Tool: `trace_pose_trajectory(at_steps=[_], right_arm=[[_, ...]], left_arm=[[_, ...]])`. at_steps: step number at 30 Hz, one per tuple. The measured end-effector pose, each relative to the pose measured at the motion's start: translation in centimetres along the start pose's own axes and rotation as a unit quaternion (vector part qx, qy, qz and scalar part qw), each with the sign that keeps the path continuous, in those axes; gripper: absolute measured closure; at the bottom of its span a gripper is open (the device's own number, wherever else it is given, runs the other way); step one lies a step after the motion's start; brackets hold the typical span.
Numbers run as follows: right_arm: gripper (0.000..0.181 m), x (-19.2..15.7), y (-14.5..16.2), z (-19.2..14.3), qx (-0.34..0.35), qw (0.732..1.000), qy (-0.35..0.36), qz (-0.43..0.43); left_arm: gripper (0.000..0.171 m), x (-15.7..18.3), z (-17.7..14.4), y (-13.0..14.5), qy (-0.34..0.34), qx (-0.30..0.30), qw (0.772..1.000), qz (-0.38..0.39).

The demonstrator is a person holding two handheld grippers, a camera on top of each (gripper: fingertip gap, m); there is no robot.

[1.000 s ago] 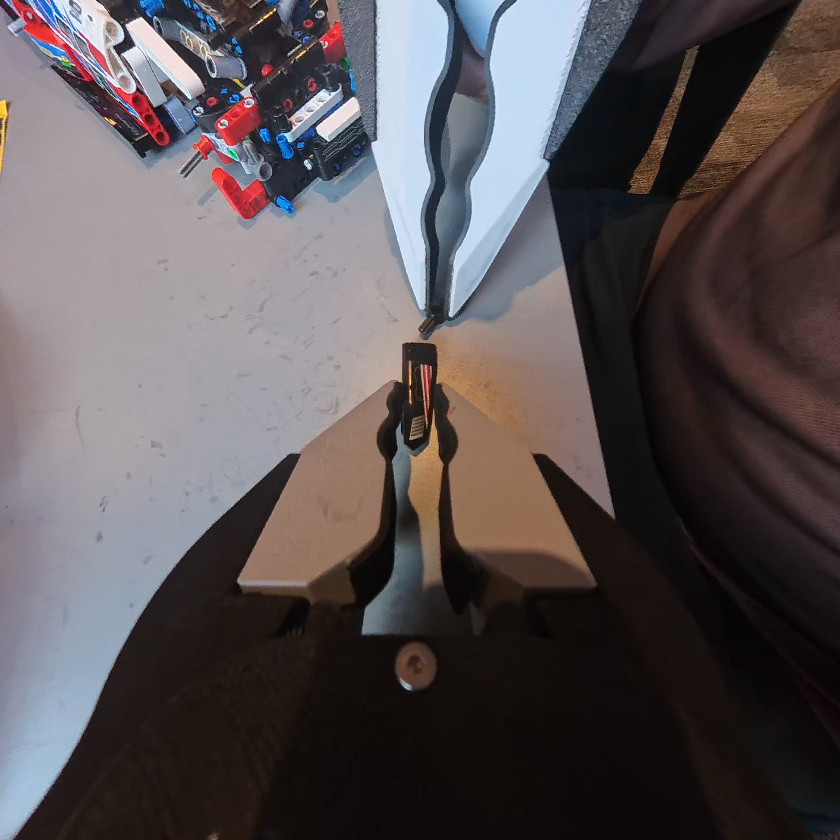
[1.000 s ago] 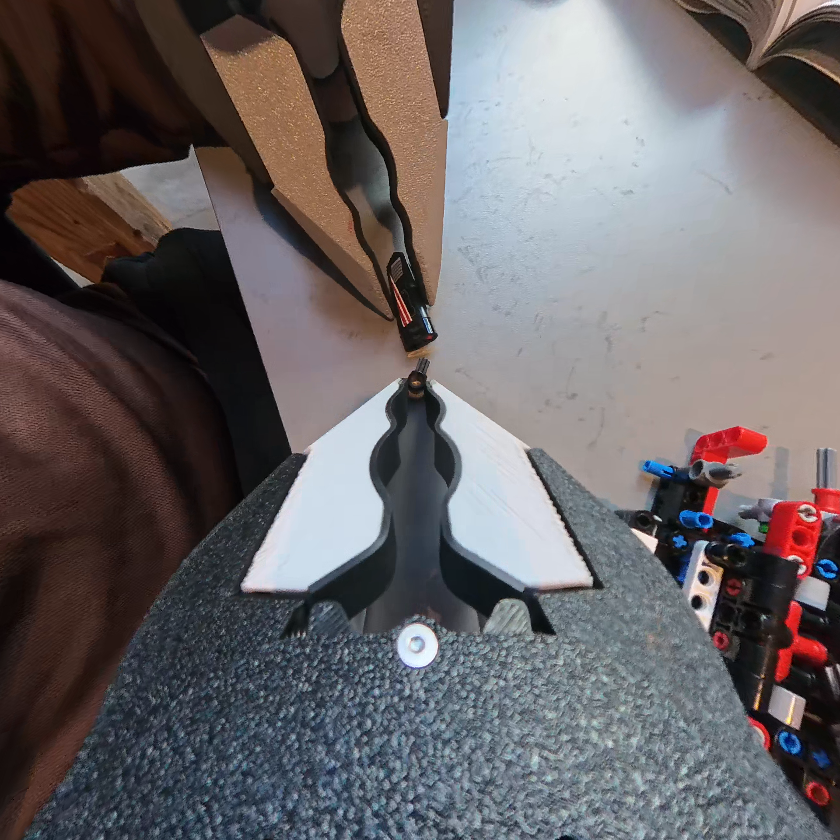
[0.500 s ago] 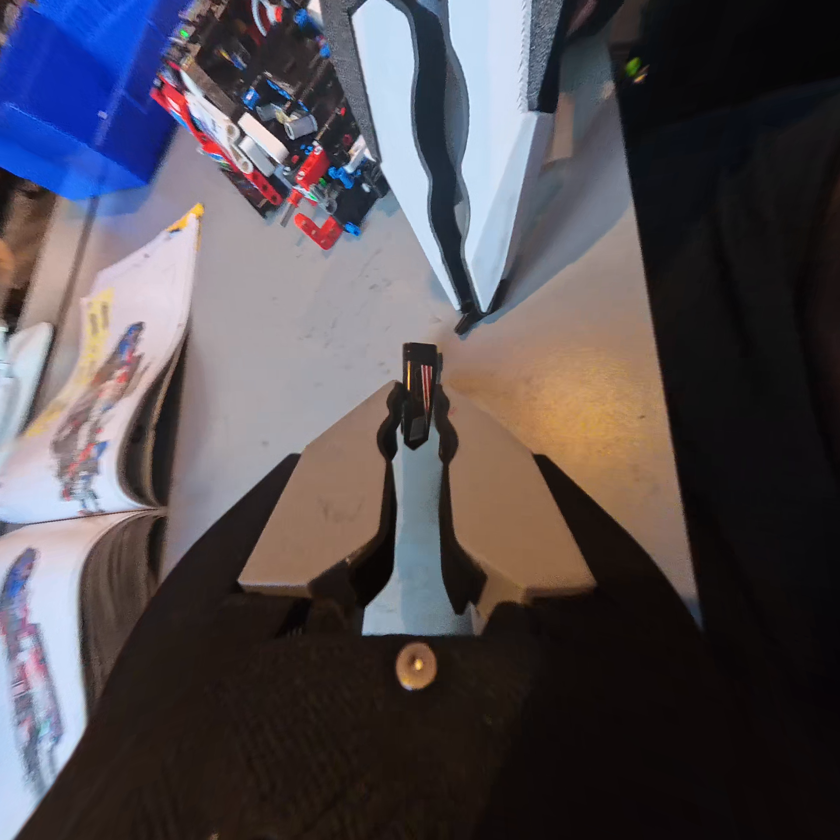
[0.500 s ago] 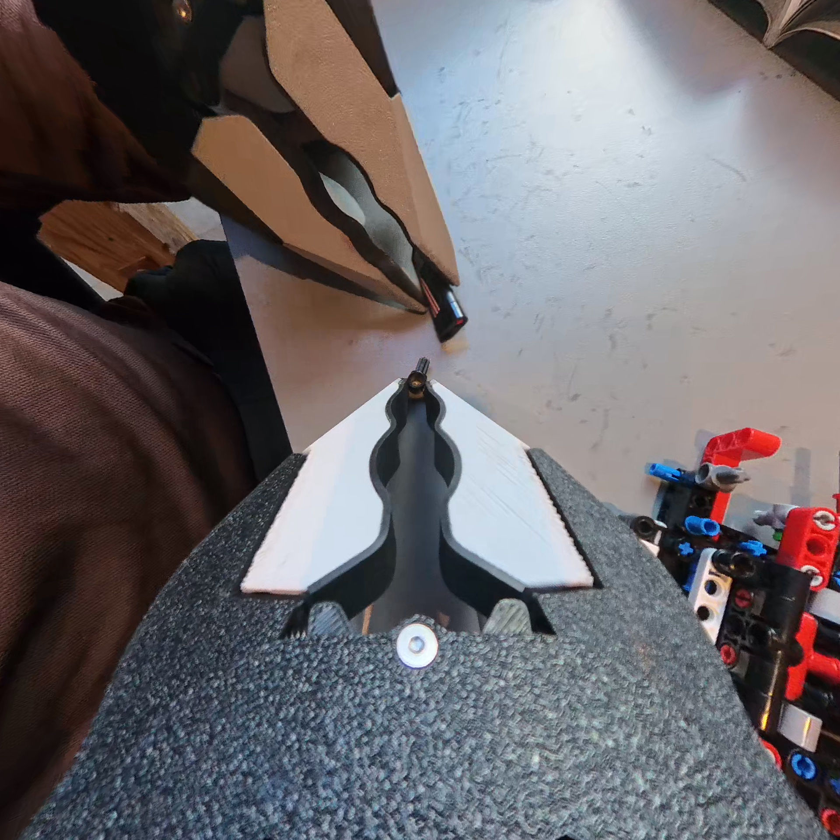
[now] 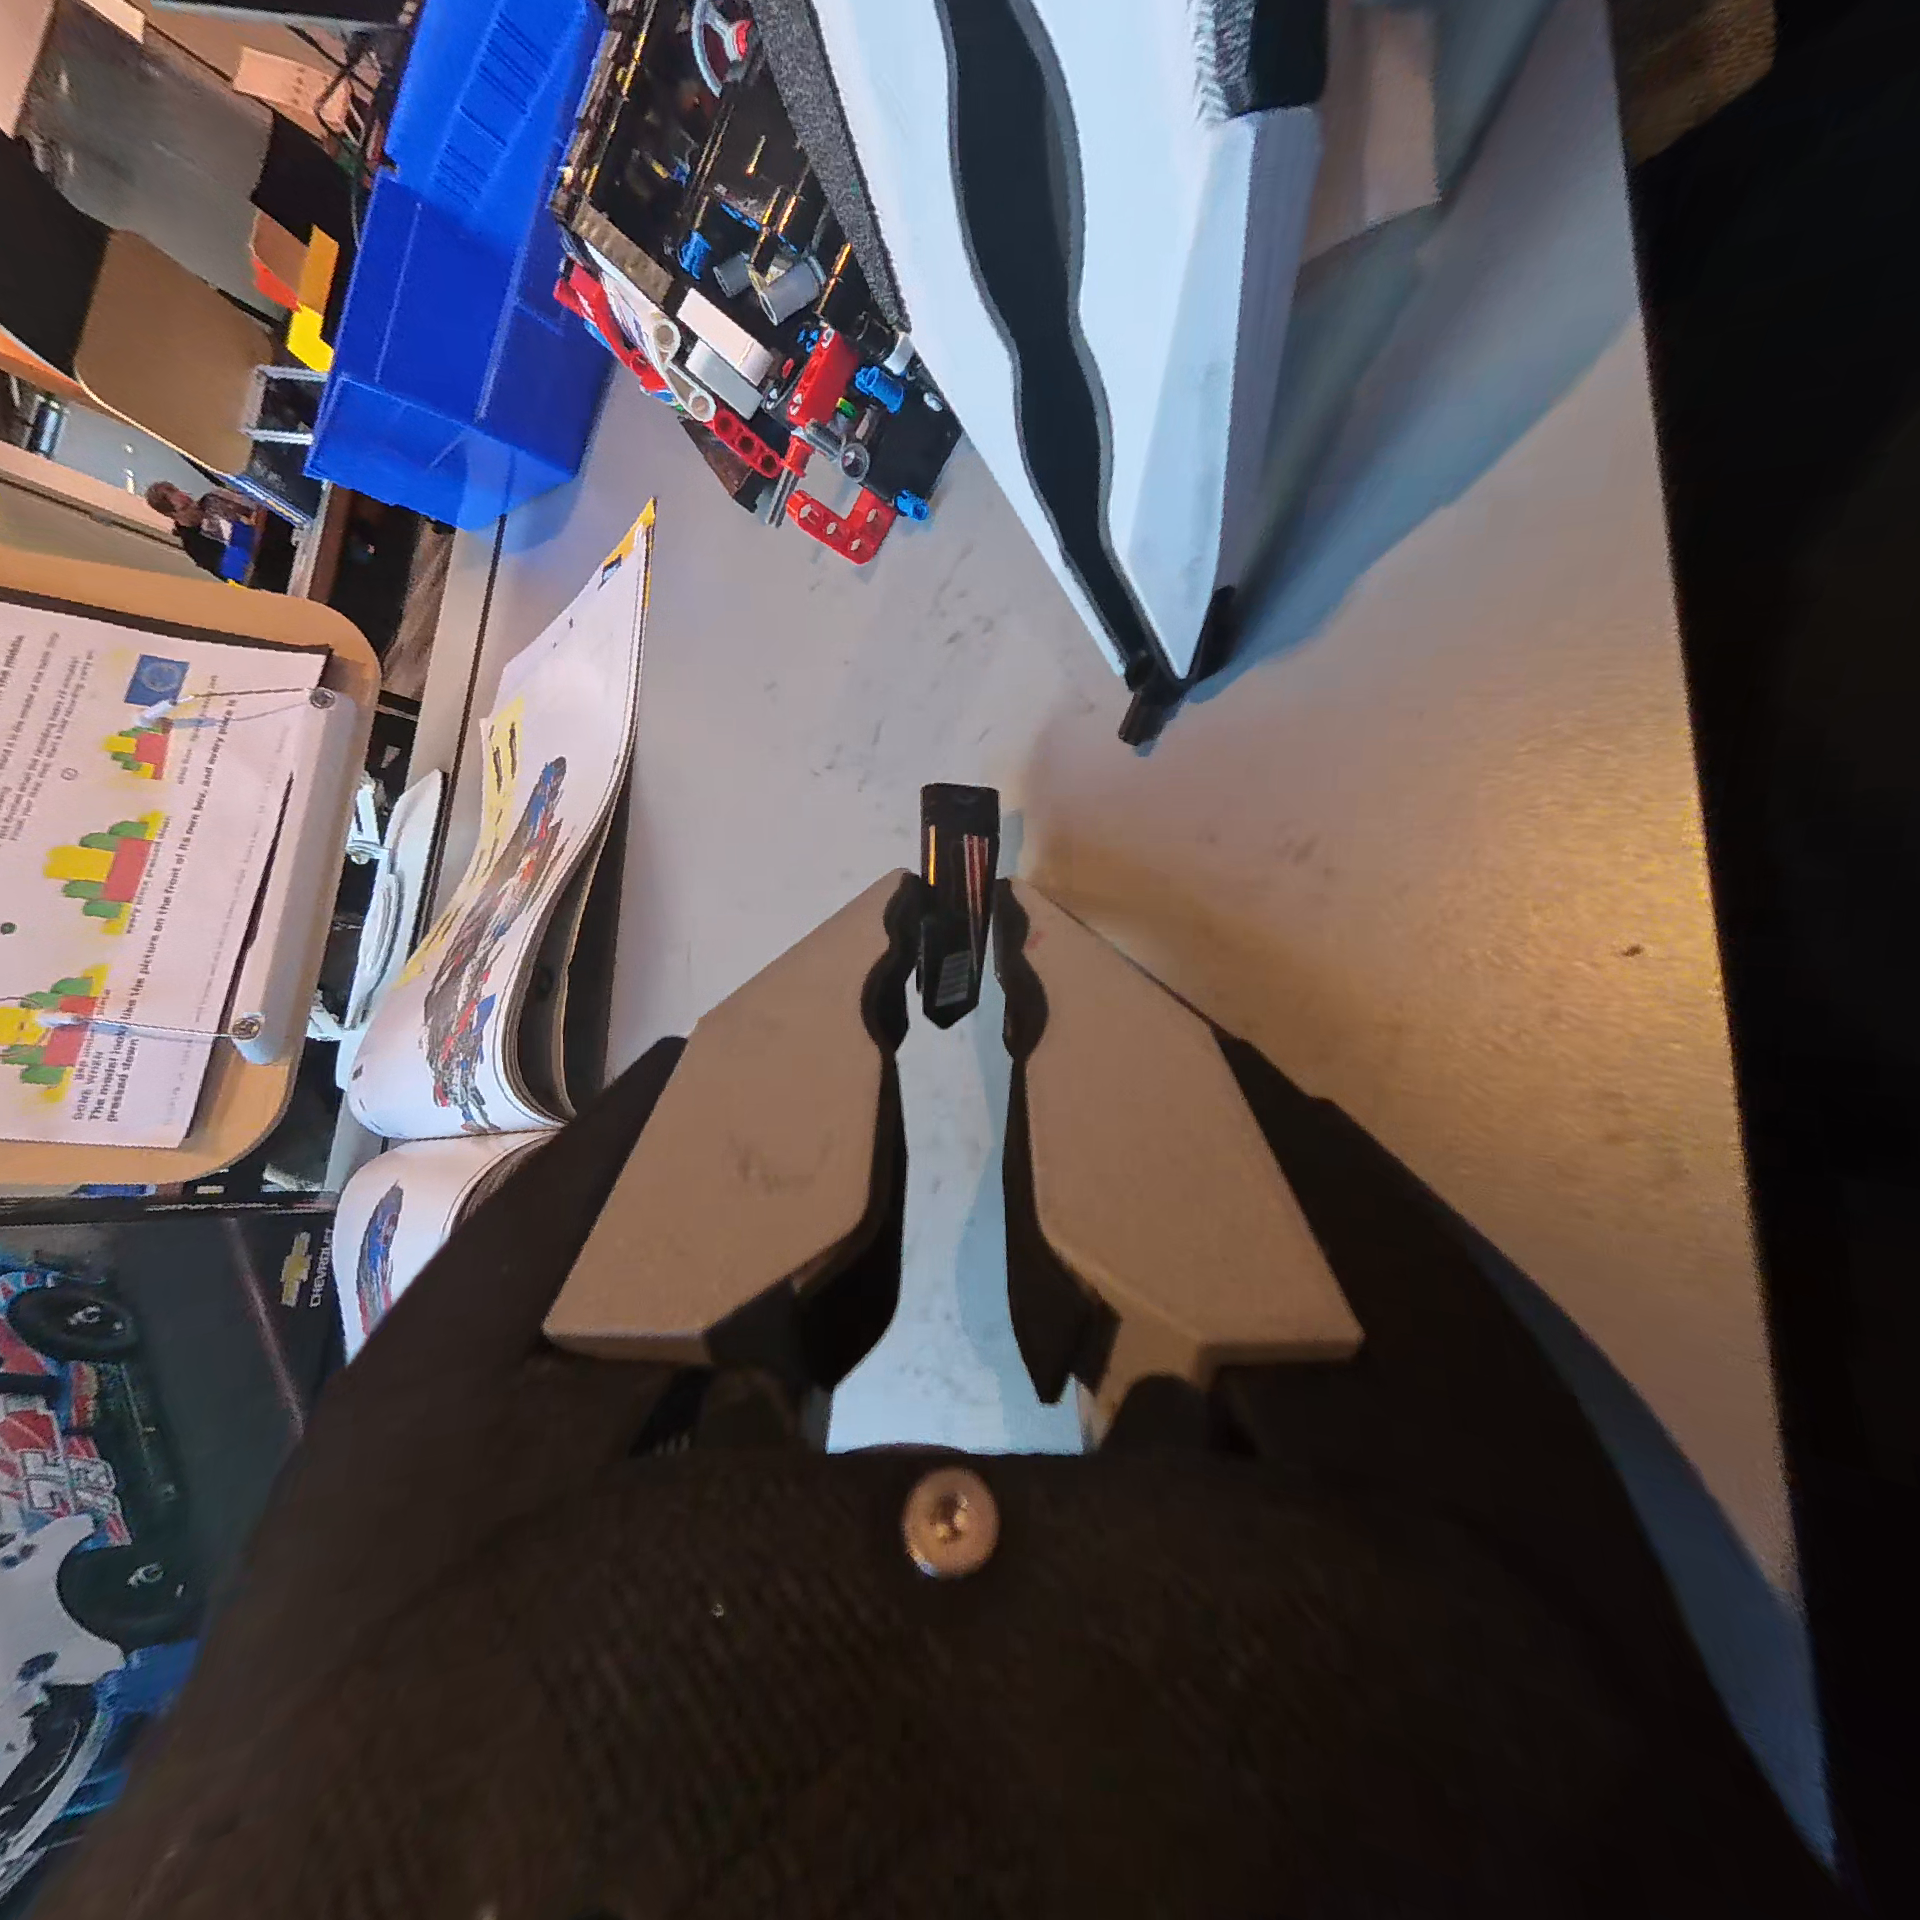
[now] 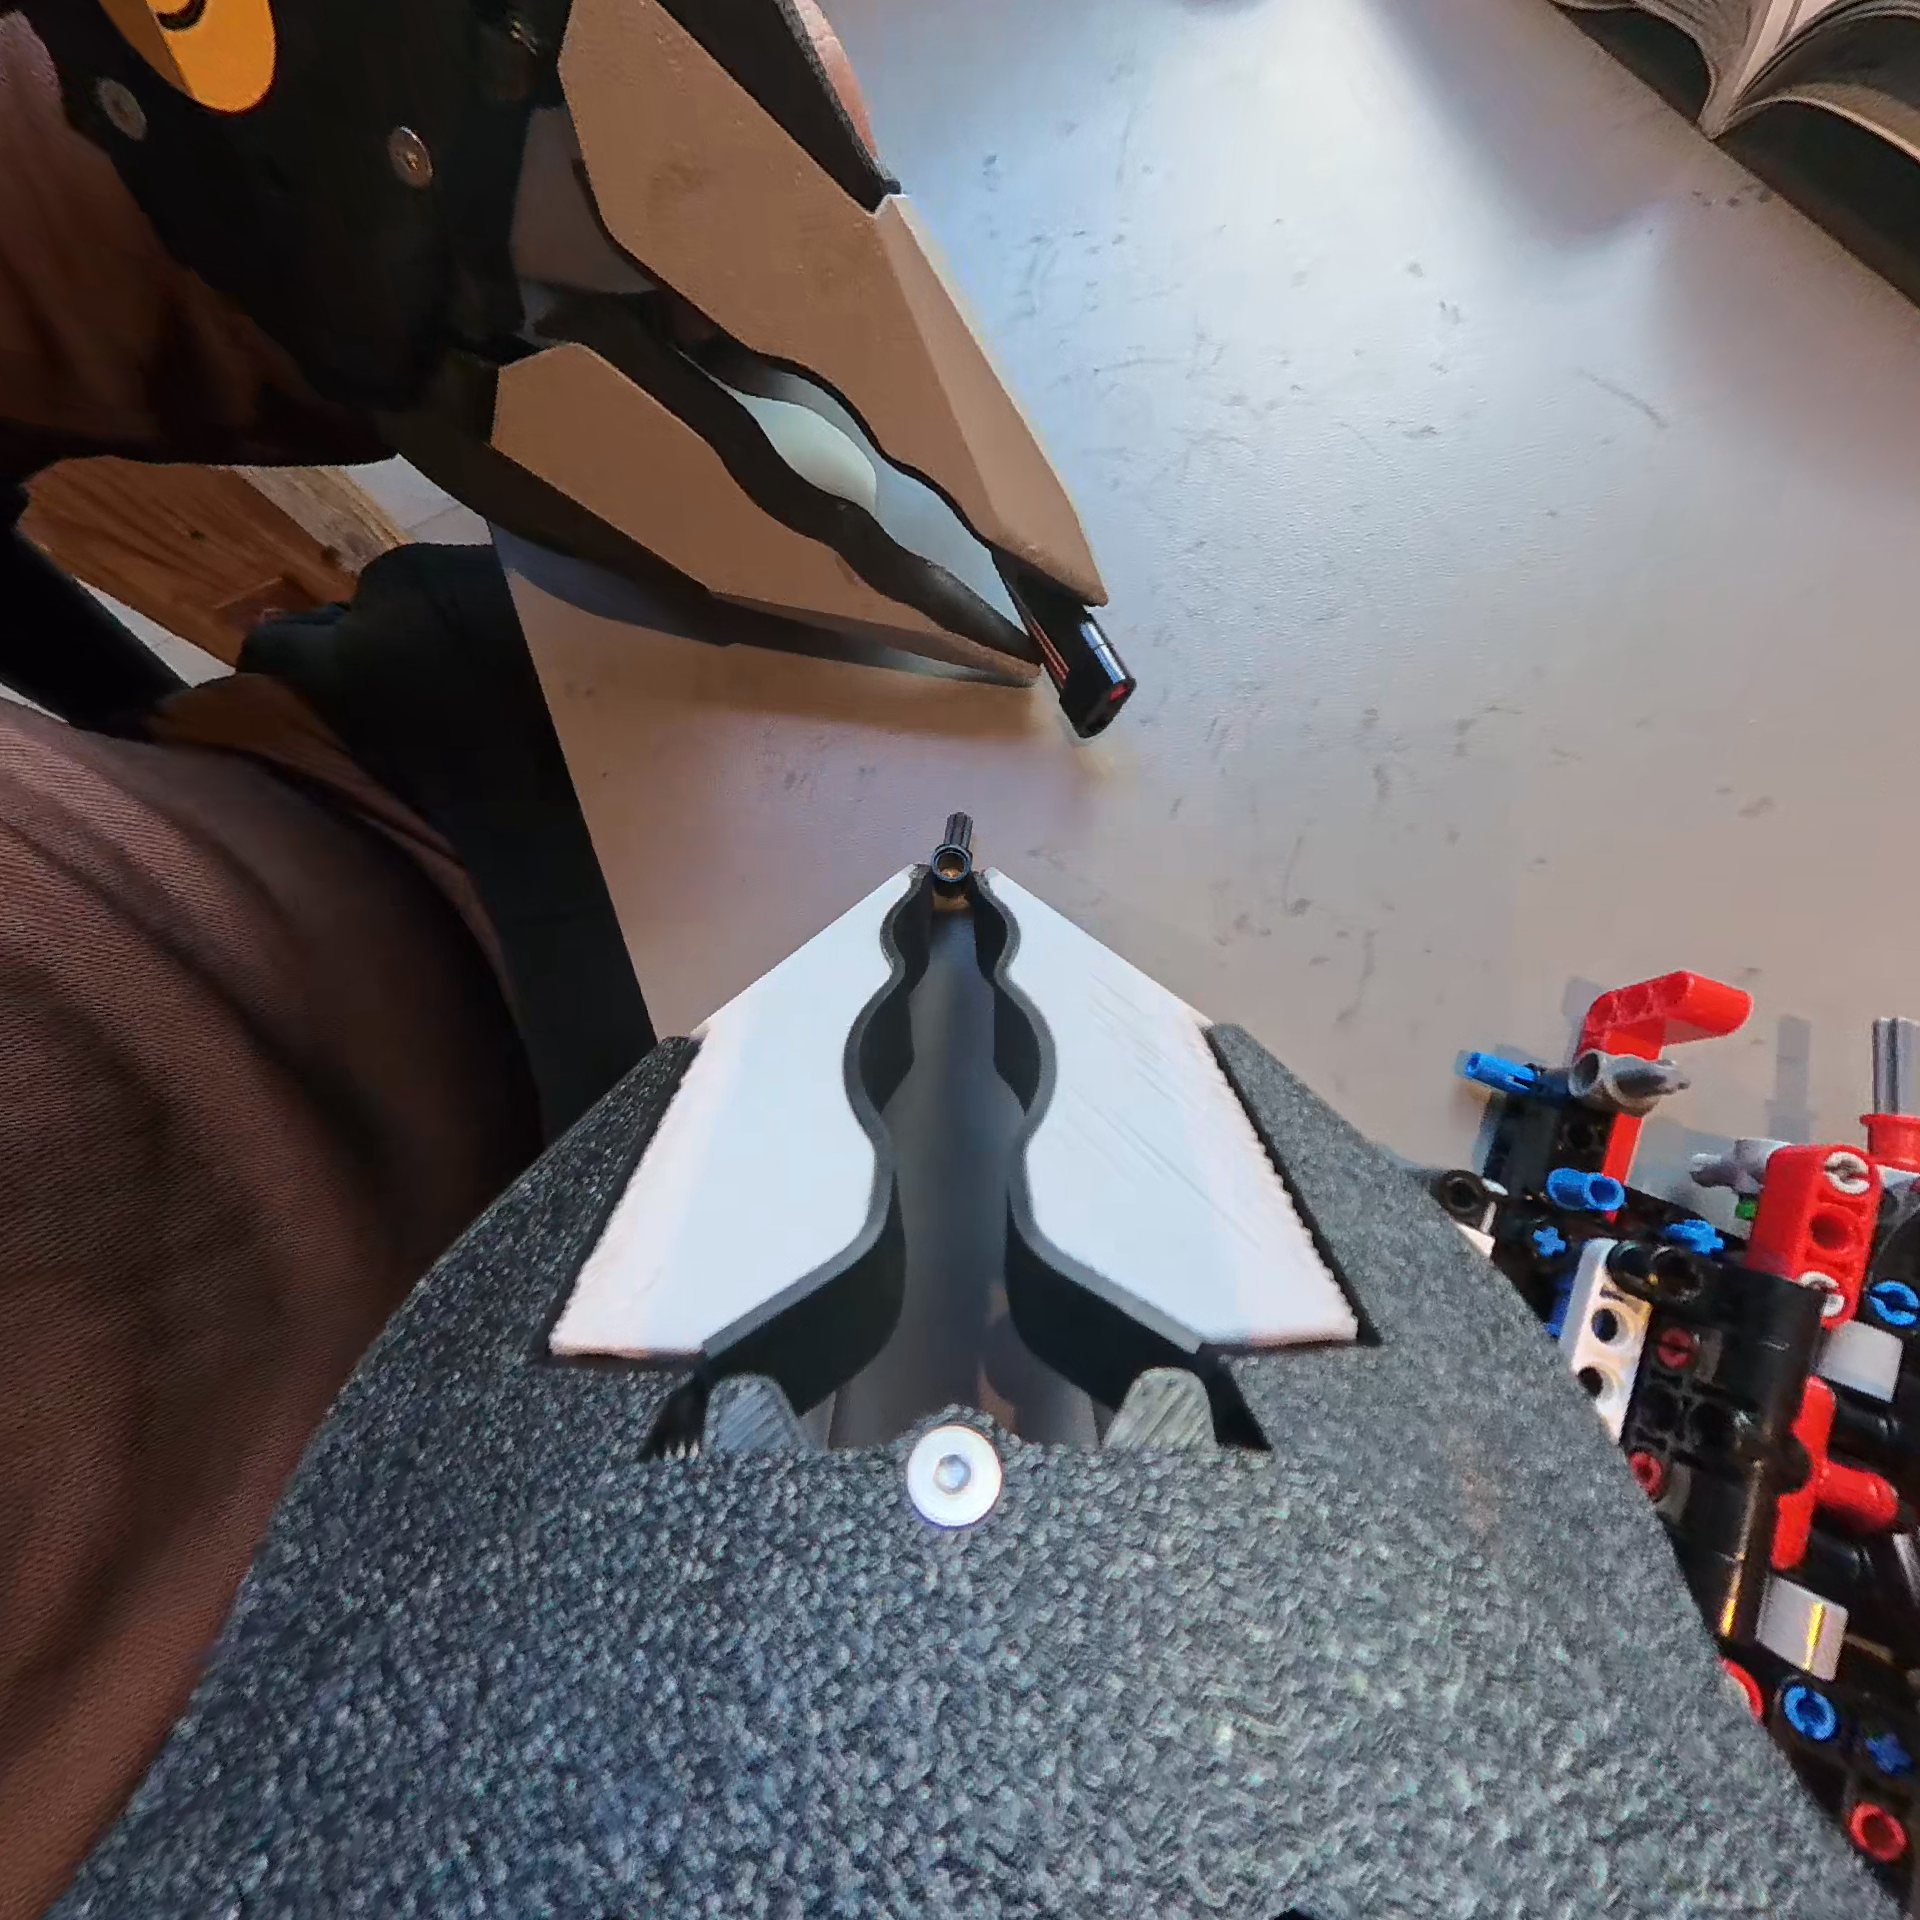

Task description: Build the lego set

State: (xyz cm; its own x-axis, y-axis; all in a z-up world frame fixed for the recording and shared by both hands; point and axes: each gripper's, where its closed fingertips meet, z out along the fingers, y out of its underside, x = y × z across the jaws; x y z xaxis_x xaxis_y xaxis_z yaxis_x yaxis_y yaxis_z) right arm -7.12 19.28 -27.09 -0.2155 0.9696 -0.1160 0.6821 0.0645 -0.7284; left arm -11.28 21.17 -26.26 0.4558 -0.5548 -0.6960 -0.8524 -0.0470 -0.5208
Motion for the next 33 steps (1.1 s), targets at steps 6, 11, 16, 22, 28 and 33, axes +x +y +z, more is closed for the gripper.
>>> trace_pose_trajectory(at_steps=[6,11,16,22,28,33], right_arm=[[0.173,0.0,0.0,0.0,0.0,1.0,-0.001,0.002],[0.174,0.0,0.0,0.0,0.0,1.0,-0.003,0.006],[0.174,0.0,0.0,0.0,0.001,1.0,-0.004,0.005],[0.174,-0.1,-0.4,-0.2,0.012,0.999,0.025,-0.039],[0.174,0.3,-0.5,-0.3,-0.001,0.962,0.133,-0.24],[0.171,-0.9,-0.5,-0.3,-0.023,0.897,0.193,-0.396]], left_arm=[[0.161,0.1,-0.1,-0.1,0.012,0.005,1.0,-0.017],[0.162,0.9,-0.5,-0.2,0.063,-0.001,0.996,-0.071],[0.162,2.1,-1.3,-0.7,0.121,0.009,0.986,-0.111],[0.162,2.4,-1.6,-0.7,0.169,0.014,0.974,-0.15],[0.162,3.0,-2.0,-0.8,0.237,0.015,0.948,-0.21],[0.161,3.2,-2.2,-0.8,0.259,0.017,0.939,-0.225]])
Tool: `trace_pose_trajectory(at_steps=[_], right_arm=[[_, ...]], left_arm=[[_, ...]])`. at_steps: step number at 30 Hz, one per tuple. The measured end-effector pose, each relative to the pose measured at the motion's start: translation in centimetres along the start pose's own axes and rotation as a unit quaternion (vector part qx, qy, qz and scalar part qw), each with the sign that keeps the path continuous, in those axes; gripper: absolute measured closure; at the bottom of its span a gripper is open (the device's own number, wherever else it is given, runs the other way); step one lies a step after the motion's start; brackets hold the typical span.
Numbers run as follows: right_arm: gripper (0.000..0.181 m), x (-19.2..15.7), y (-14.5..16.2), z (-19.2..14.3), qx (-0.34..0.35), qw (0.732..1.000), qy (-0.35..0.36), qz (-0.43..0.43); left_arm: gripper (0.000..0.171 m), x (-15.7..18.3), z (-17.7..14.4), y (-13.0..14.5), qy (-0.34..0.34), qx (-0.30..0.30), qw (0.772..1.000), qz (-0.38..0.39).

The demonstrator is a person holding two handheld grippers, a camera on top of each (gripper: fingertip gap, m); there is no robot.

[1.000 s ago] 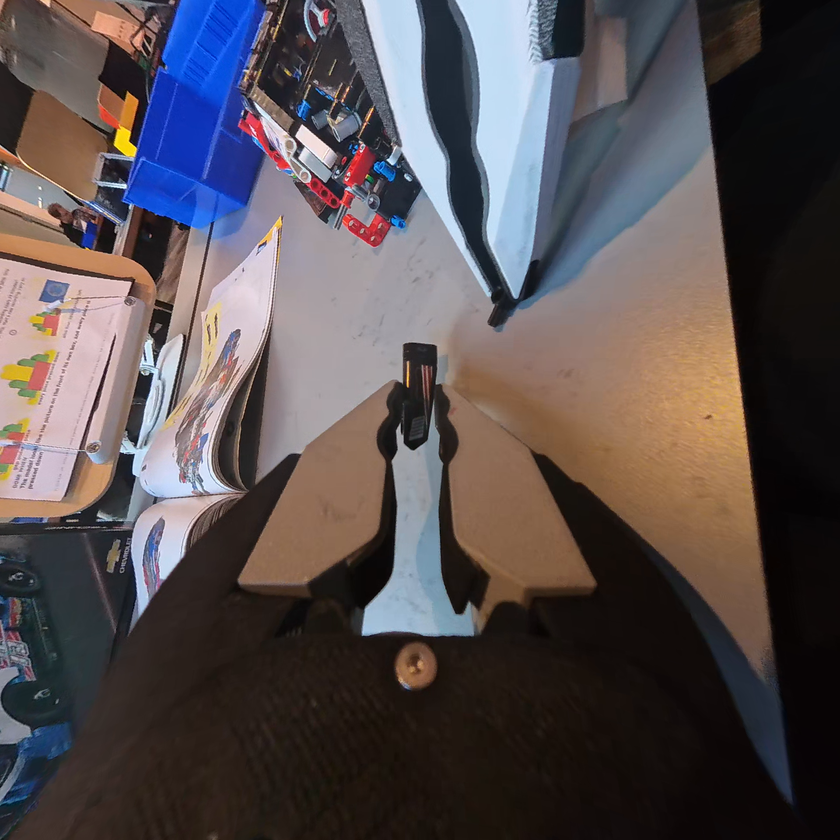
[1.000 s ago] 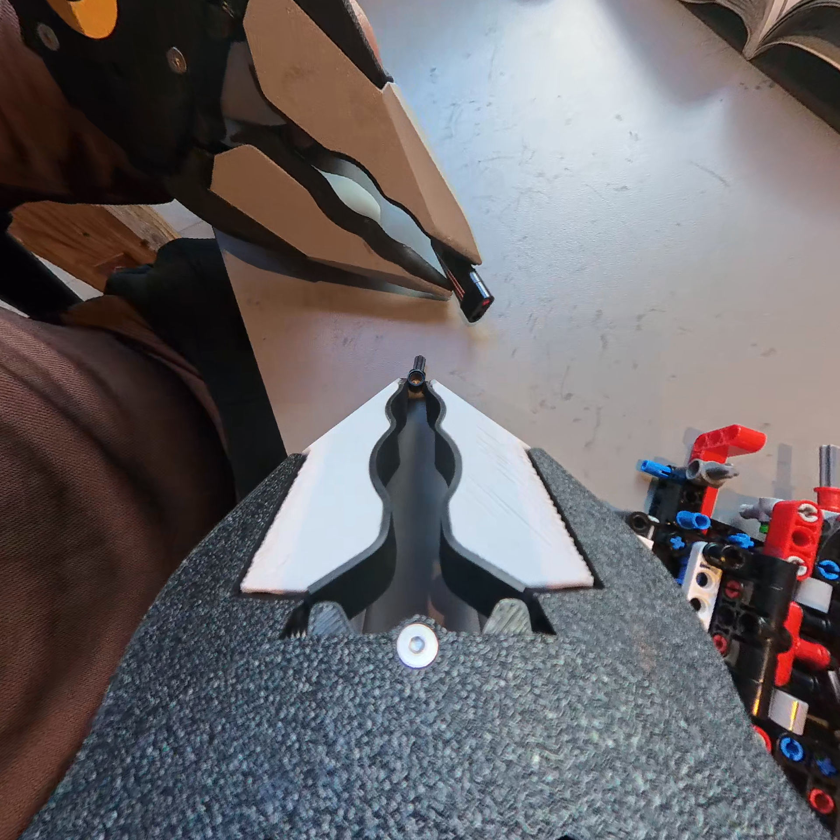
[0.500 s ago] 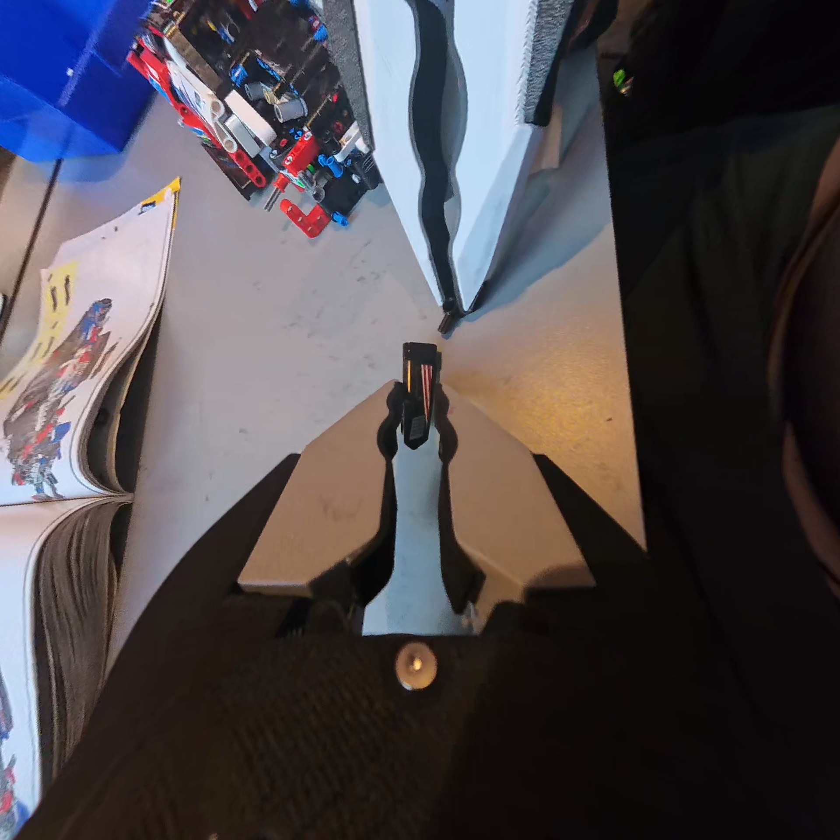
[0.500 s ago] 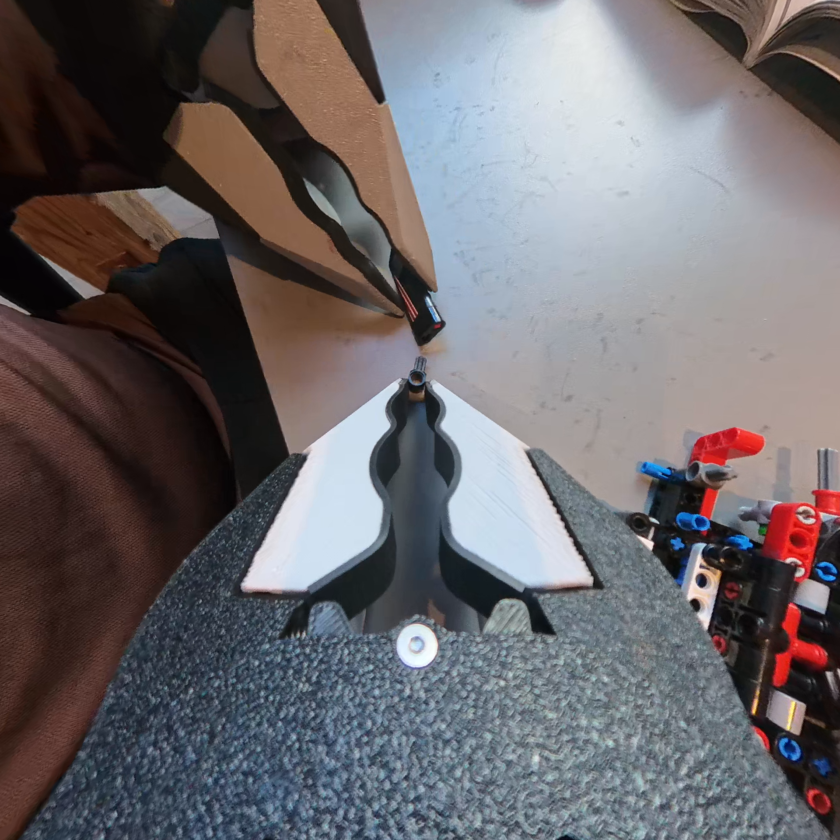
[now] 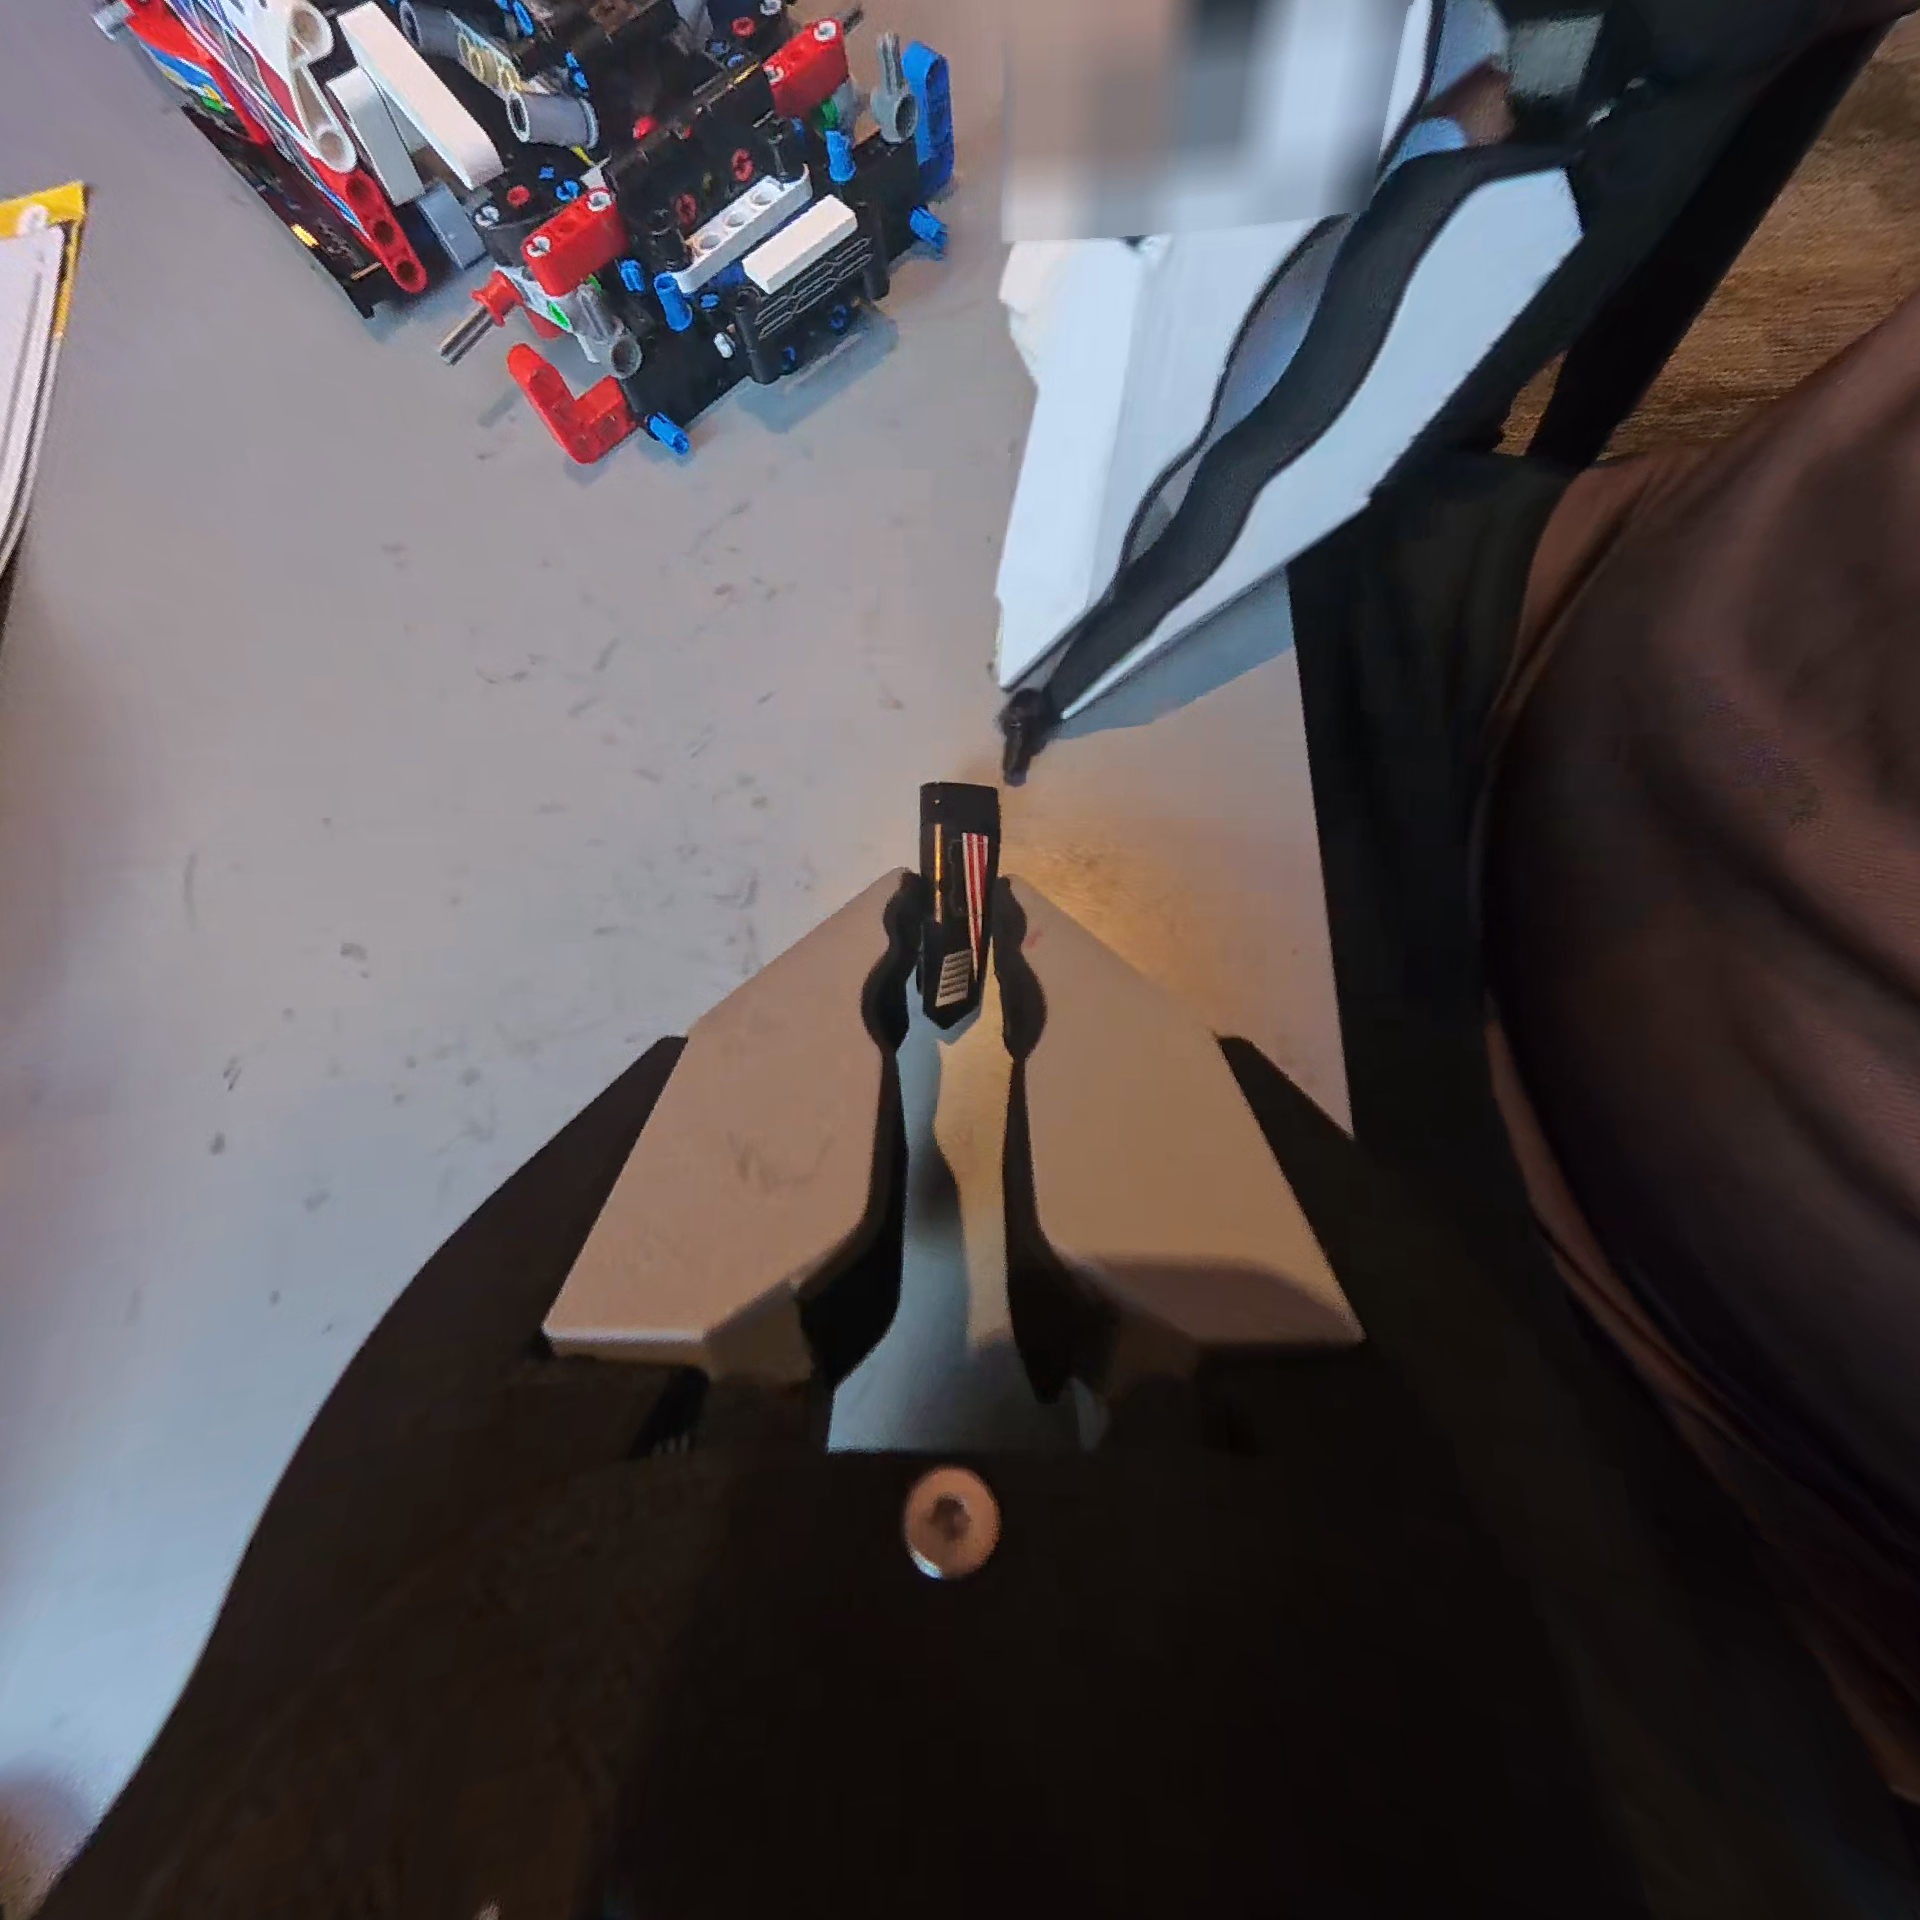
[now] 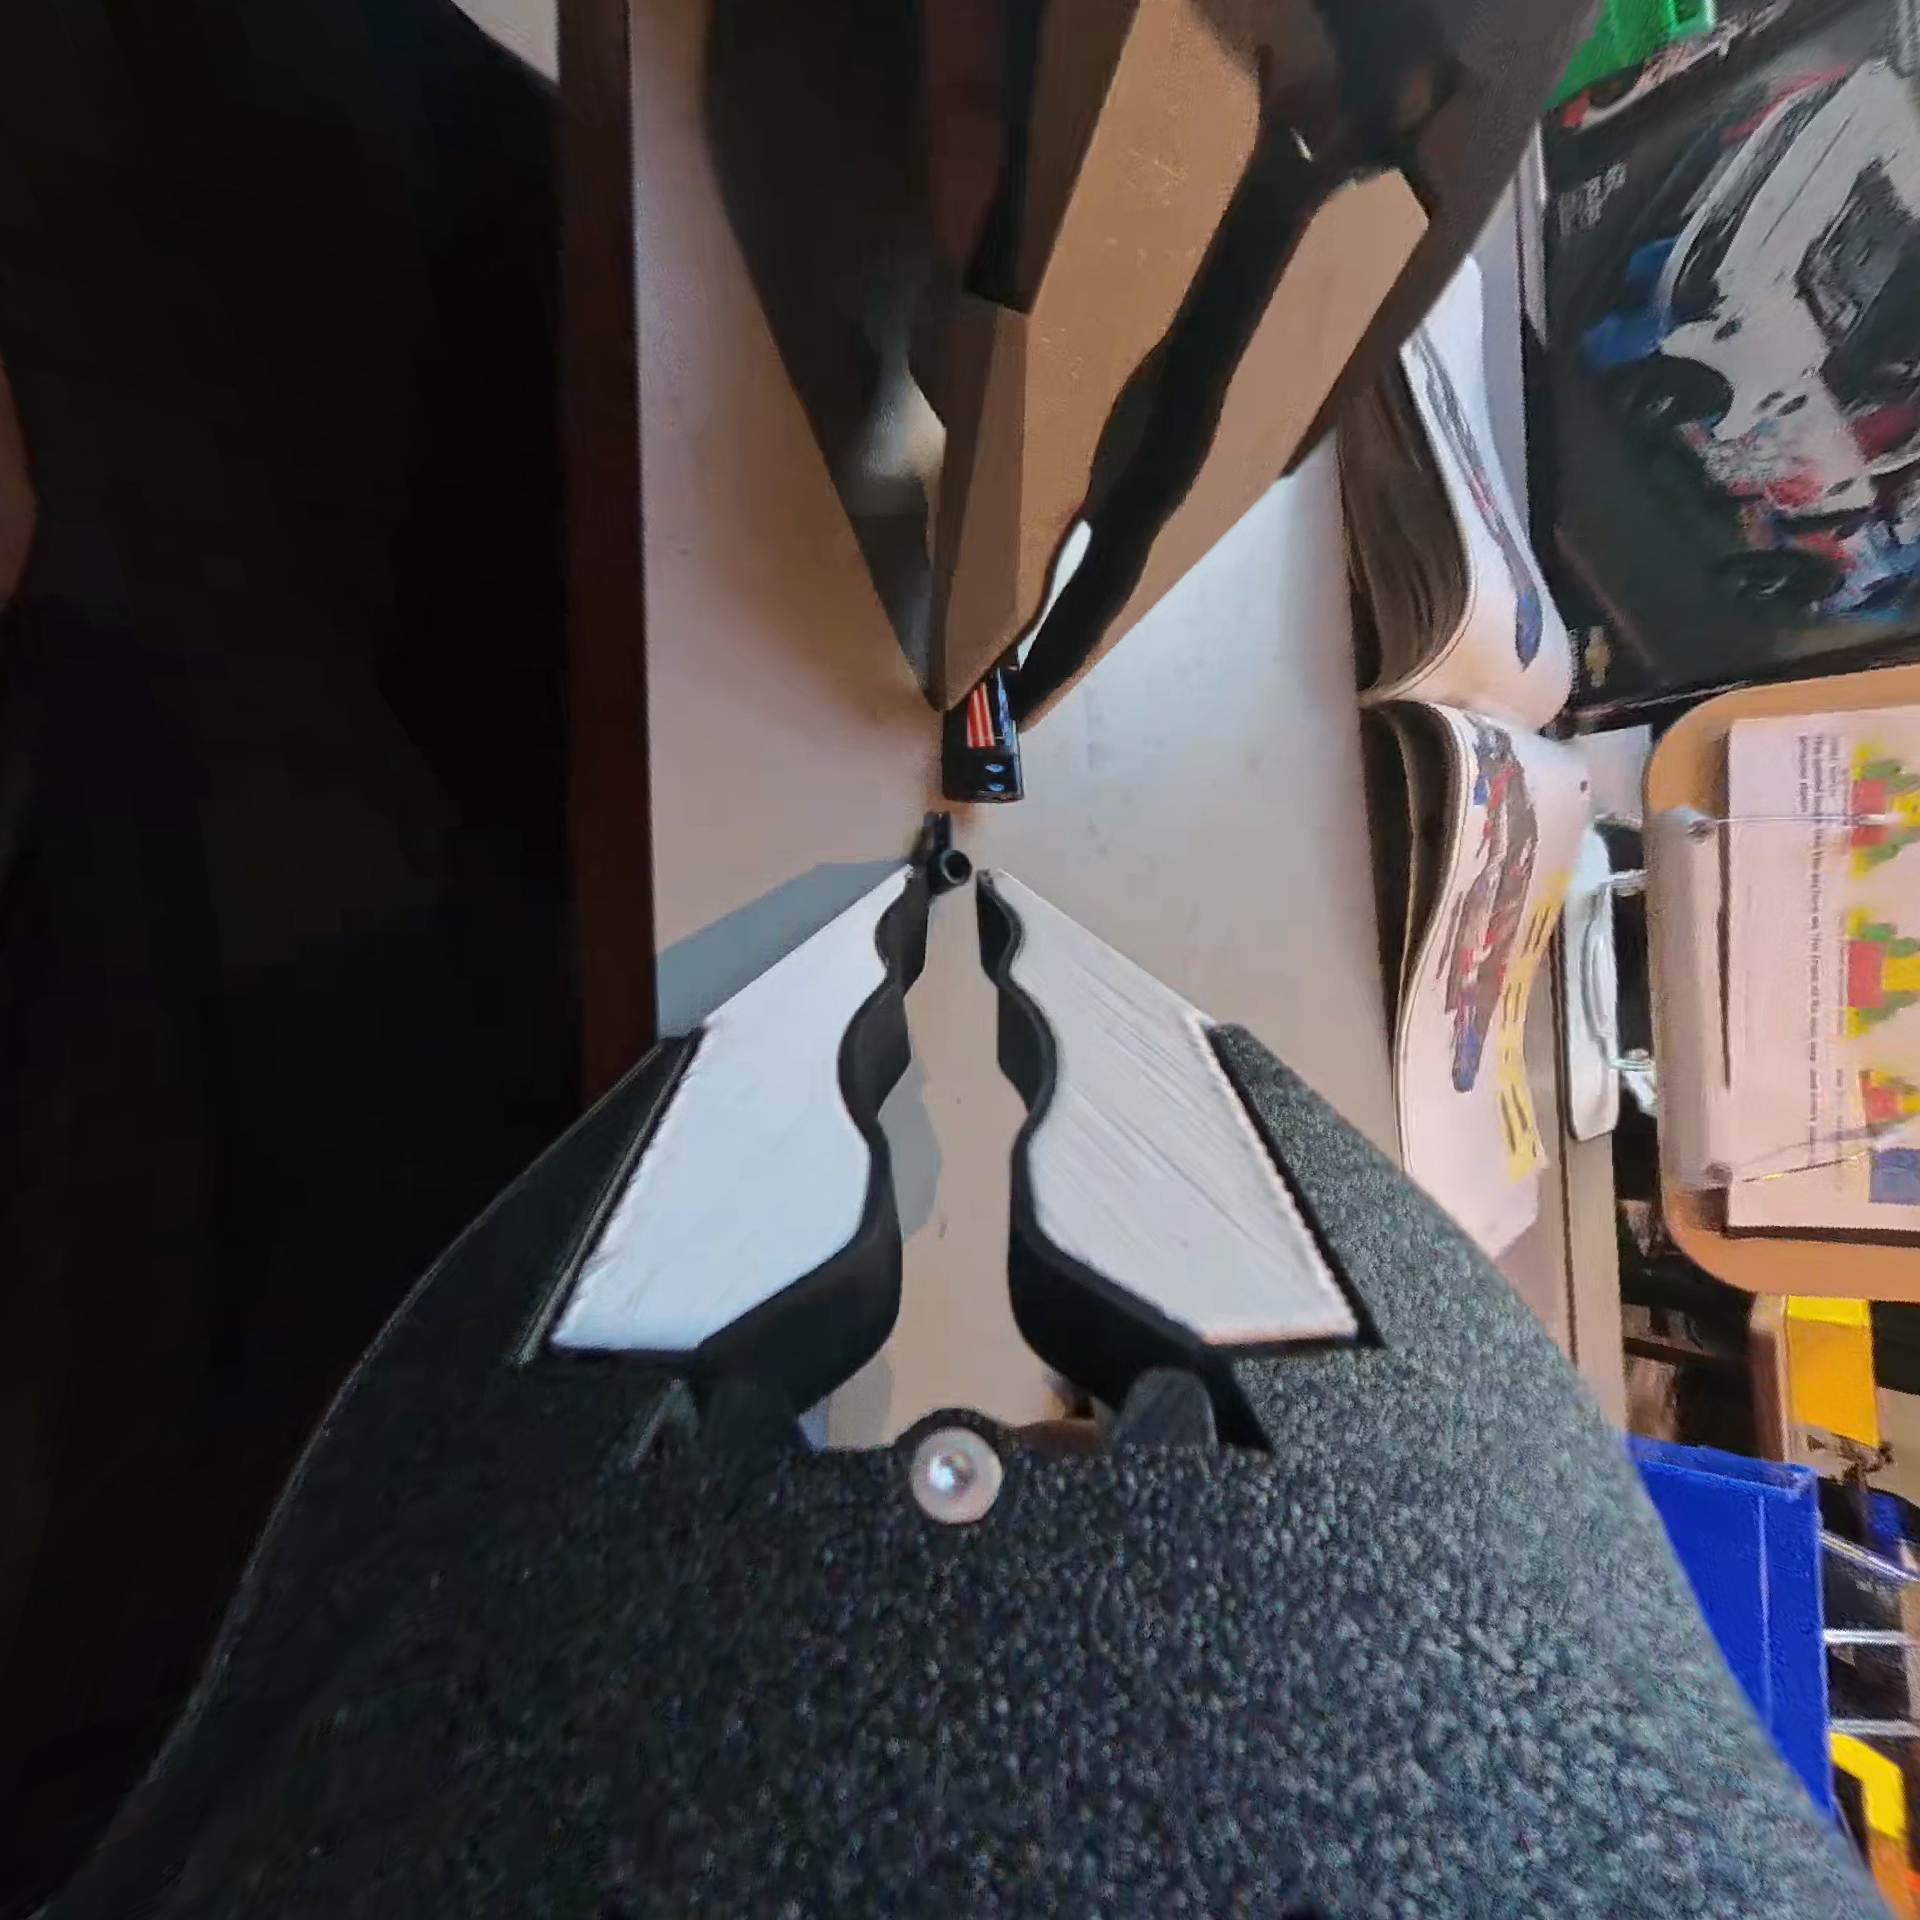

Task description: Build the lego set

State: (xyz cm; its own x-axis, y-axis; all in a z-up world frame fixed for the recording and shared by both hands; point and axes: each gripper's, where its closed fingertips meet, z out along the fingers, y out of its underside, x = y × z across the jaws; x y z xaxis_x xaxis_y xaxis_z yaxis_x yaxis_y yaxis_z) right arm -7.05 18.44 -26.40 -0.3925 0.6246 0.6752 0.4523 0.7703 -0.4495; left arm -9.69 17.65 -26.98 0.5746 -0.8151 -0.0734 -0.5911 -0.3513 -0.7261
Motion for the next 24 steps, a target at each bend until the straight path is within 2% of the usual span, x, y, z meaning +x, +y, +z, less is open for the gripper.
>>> trace_pose_trajectory(at_steps=[5,7,10,13,24], right_arm=[[0.155,0.2,0.1,-0.6,0.012,0.999,-0.016,0.042],[0.159,0.0,0.1,-0.8,0.028,0.995,-0.04,0.085],[0.159,-0.3,0.4,-0.5,0.031,0.976,-0.094,0.192],[0.16,0.7,0.0,-0.8,0.055,0.962,-0.106,0.244],[0.171,-0.6,-0.6,0.0,0.04,0.985,-0.091,0.144]], left_arm=[[0.161,0.2,0.0,0.0,0.008,0.001,1.0,0.0],[0.161,0.3,0.0,0.0,0.011,0.001,1.0,0.0],[0.161,0.7,-0.1,0.1,0.025,0.001,1.0,-0.006],[0.161,0.8,-0.2,0.1,0.037,0.001,0.999,-0.02],[0.156,1.2,-0.3,0.1,0.063,0.001,0.996,-0.056]])
